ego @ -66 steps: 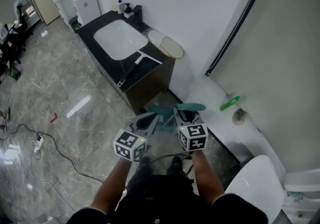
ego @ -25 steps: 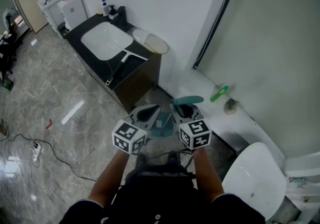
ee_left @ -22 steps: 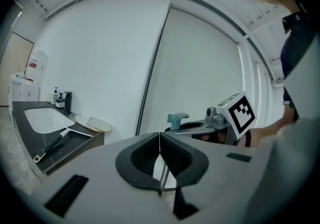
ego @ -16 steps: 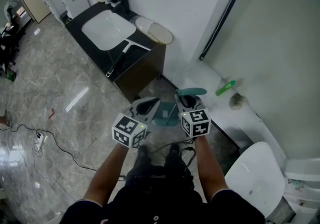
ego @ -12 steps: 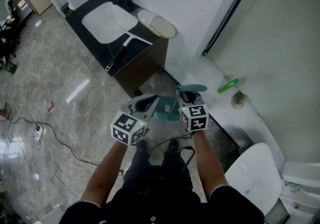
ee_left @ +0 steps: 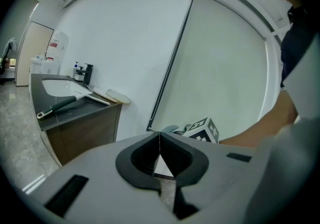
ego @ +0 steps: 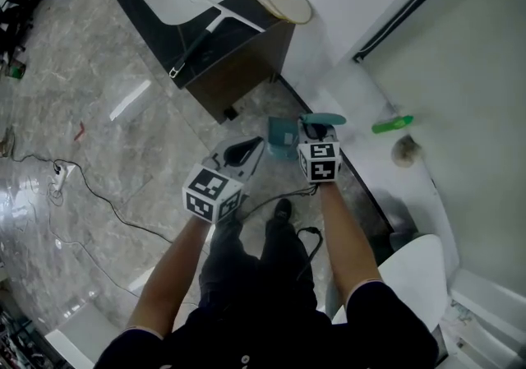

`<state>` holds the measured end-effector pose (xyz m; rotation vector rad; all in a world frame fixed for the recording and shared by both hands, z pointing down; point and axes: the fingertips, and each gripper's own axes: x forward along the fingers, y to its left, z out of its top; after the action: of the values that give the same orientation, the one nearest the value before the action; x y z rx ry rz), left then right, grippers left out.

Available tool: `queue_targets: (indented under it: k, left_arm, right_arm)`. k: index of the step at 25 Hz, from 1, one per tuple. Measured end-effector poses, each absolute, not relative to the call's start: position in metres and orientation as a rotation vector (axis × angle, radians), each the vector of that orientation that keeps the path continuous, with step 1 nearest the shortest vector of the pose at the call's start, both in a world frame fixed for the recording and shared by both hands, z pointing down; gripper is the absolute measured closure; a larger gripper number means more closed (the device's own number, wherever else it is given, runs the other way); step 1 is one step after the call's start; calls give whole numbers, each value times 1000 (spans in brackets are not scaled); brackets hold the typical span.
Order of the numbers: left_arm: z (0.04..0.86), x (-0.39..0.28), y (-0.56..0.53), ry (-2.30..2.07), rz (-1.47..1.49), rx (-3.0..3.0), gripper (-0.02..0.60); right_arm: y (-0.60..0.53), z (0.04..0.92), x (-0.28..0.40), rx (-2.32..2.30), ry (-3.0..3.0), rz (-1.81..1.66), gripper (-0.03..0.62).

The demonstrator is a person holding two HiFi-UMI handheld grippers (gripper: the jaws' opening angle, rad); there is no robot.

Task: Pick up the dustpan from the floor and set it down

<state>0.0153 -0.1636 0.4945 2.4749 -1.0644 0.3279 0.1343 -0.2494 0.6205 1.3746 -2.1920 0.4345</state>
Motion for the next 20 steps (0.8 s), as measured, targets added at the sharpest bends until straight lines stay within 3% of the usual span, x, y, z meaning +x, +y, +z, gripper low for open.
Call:
queue_targets:
  k: [20]
  left_arm:
    - [551,-4,-161,-1085,354,2331,568]
  right_arm:
    - [-263,704,91,1287,-2137,435,497]
